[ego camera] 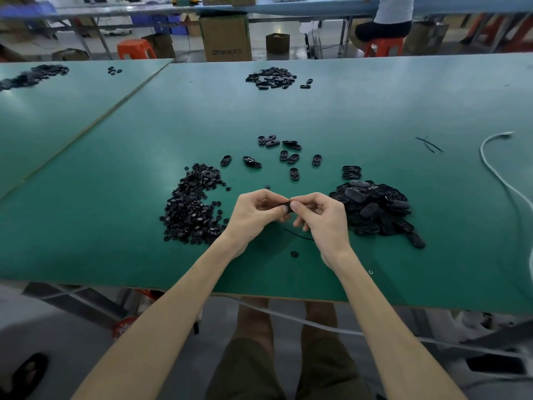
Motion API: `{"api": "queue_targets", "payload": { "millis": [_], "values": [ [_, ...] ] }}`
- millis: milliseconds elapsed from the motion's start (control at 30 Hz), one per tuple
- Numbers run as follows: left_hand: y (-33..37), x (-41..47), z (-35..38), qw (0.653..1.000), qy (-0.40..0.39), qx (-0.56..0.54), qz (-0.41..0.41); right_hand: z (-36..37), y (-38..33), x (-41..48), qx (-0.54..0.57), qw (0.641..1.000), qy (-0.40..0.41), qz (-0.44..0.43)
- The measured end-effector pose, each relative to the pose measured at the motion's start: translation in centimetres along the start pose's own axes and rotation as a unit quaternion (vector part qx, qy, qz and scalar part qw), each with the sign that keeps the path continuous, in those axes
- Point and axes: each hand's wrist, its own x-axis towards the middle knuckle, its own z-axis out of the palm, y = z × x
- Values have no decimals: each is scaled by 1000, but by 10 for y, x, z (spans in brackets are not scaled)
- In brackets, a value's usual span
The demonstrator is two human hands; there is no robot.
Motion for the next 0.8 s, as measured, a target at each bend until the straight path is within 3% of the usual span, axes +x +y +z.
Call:
{"api": "queue_targets", "payload": {
  "millis": [200, 367, 700, 800],
  "values": [
    [3, 1, 10, 999, 31, 16, 18, 1, 1, 1, 14, 1000, 23, 4],
    [23, 19, 35, 985, 80, 123, 94, 2, 1, 4, 28, 998, 56, 26],
    [53, 55, 98, 970, -67, 225, 63, 4, -7, 1, 21, 997, 52, 54],
    [51, 60, 97, 959, -56, 271, 63, 3, -5, 1, 4, 998, 37, 45]
  ]
}}
